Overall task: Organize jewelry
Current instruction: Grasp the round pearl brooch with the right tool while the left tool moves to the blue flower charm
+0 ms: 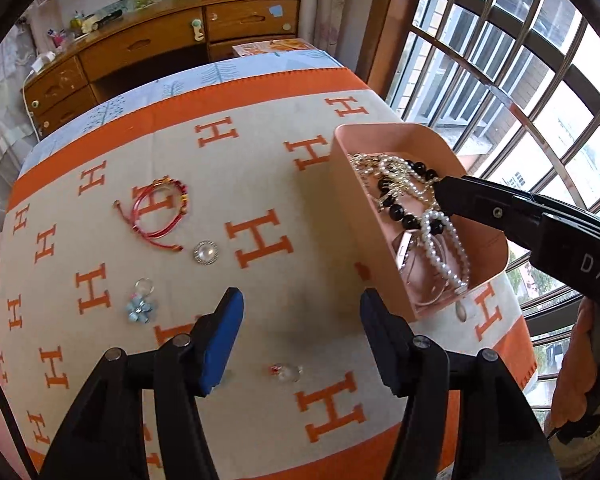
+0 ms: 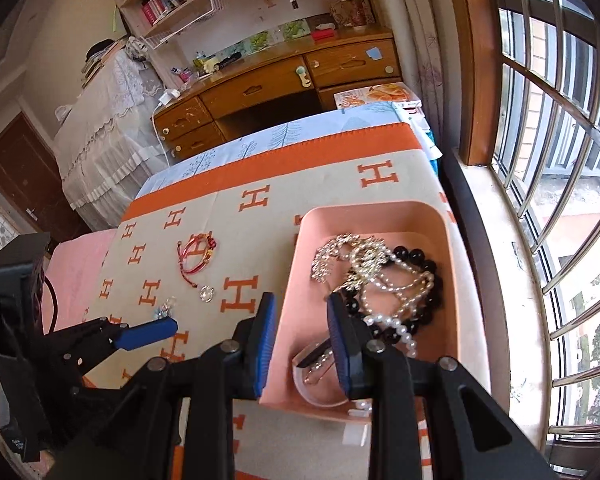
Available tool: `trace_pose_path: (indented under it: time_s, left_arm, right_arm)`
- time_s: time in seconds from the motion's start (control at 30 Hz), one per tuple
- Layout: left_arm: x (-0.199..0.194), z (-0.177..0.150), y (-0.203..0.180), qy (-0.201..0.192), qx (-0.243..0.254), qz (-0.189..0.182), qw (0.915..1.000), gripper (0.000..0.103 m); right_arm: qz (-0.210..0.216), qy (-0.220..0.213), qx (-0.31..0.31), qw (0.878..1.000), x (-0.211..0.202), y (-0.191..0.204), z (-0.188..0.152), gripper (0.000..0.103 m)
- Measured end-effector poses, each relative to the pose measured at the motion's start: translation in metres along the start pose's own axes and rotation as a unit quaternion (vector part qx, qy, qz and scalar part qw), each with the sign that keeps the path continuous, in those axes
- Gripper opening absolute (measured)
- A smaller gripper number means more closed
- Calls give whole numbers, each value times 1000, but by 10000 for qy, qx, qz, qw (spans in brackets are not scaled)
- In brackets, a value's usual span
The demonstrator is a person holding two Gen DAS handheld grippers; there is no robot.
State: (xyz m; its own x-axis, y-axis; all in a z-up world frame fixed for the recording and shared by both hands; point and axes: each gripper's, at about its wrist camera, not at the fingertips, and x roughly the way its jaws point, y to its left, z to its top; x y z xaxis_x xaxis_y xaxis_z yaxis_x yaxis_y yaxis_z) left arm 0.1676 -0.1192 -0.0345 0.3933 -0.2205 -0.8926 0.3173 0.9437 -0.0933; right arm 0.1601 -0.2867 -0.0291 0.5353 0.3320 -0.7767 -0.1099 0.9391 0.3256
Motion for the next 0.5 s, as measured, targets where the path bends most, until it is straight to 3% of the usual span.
trace_pose_path:
  time_s: [0.3, 0.5]
  left_arm:
    - [-32, -34, 83, -426, -531, 800, 9945, 60]
    - [-41, -50, 142, -530, -1128, 984, 9873, 60]
  right_arm:
    - [209, 267, -475, 9983, 12, 50, -12, 26]
    - [287, 476, -729, 9958, 29, 82, -15, 26]
